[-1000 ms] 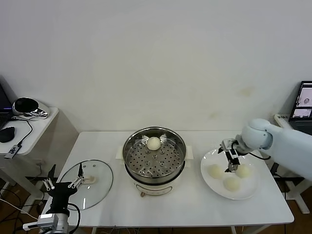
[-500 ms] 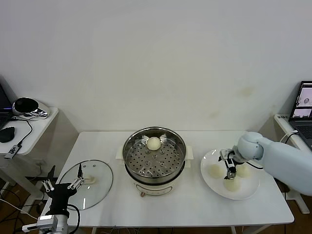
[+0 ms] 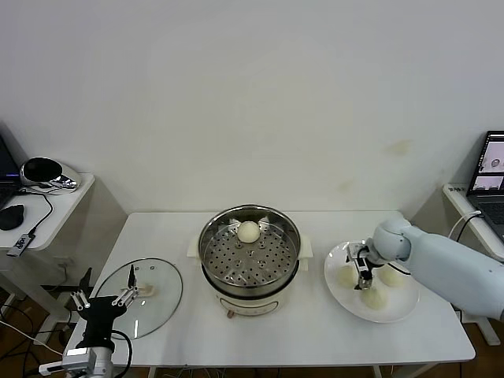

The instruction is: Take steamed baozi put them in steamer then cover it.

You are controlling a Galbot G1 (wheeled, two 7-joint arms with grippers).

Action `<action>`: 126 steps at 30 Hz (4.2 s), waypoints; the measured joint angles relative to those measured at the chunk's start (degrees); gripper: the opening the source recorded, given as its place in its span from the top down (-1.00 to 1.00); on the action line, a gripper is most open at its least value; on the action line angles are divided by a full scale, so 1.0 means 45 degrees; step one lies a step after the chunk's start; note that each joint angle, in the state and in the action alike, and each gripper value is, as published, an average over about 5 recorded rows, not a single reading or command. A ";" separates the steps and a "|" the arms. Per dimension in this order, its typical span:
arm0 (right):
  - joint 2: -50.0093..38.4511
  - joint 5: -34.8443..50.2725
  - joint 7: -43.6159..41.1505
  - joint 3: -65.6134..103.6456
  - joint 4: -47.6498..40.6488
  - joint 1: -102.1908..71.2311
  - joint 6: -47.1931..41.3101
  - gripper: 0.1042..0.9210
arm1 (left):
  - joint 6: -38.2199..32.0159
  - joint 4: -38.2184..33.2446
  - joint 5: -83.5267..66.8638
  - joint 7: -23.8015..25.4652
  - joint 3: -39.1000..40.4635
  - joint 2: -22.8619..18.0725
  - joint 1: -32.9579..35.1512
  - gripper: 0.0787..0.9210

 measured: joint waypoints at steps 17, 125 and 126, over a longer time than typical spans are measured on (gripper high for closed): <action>-0.0317 0.0702 -0.0577 -0.0169 0.0233 0.1218 -0.0231 -0.14 | 0.0002 -0.0068 -0.0030 0.0006 -0.0017 0.0092 0.0003 -0.77; -0.1996 0.3900 -0.2358 -0.6074 0.4796 0.9405 -0.0977 -0.76 | 0.0204 -0.0501 -0.0361 0.0008 0.0276 0.0075 -0.0220 -0.77; -0.2264 0.3627 -0.2358 -0.5806 0.4812 0.8993 -0.0841 -0.76 | 0.0204 -0.0466 -0.0344 0.0005 0.0265 0.0071 -0.0210 -0.77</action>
